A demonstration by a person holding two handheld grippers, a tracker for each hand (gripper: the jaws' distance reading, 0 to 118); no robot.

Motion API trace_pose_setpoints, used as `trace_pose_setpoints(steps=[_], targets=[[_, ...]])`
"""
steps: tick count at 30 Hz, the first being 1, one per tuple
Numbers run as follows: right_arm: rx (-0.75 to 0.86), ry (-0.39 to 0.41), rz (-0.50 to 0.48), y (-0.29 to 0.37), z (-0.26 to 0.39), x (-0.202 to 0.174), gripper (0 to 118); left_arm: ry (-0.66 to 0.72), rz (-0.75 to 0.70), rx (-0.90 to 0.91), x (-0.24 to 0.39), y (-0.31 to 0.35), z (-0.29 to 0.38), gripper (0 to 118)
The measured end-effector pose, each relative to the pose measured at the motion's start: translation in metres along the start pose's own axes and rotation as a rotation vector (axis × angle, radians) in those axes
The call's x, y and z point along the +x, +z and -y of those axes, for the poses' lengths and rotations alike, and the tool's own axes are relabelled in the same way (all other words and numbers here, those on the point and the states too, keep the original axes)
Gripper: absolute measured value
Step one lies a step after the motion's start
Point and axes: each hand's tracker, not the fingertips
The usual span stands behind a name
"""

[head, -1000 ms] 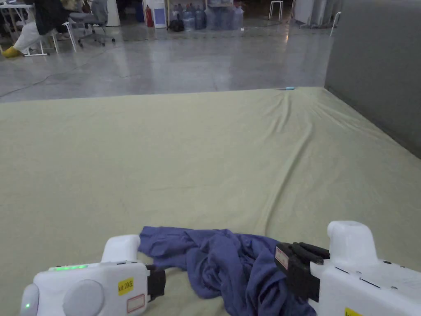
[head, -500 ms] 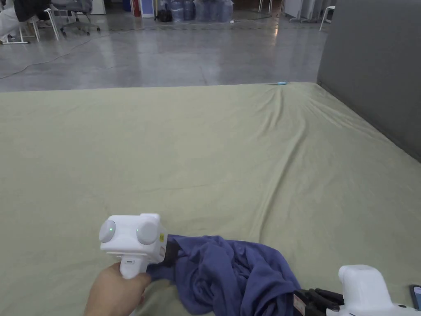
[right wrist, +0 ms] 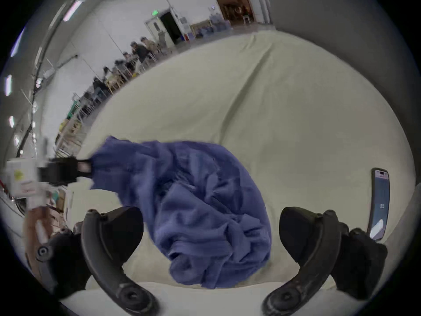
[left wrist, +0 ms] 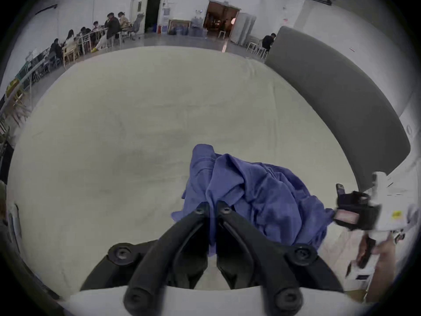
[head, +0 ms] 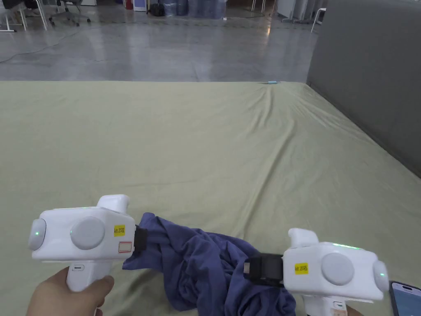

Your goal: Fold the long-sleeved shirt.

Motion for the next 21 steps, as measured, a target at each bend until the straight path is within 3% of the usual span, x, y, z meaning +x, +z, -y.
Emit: trace_pose_setpoints(steps=[1,3,4,8,13,17,21], targets=[[-0.03,0.003,0.019,-0.007,0.001,-0.003,22,0.002,-0.006,0.005,0.0,0.006,0.002,0],[-0.076,0.038,0.024,-0.011,0.015,-0.01,19,0.019,-0.015,0.026,-0.003,0.017,0.008,0],[-0.091,0.045,0.024,-0.015,0.018,-0.01,9,0.022,-0.022,0.034,-0.008,0.021,0.009,0],[0.01,0.048,0.012,0.018,0.024,-0.012,7,0.054,-0.05,0.05,-0.025,0.044,0.014,0],[0.196,0.245,0.028,0.092,0.001,-0.037,5,0.065,-0.082,0.088,-0.04,0.07,0.009,0],[0.342,0.294,-0.022,0.153,-0.025,-0.065,5,0.169,0.055,0.147,-0.052,0.096,-0.004,0],[0.445,0.353,-0.024,0.212,-0.076,-0.082,5,0.159,0.025,0.278,-0.065,0.153,-0.041,0]])
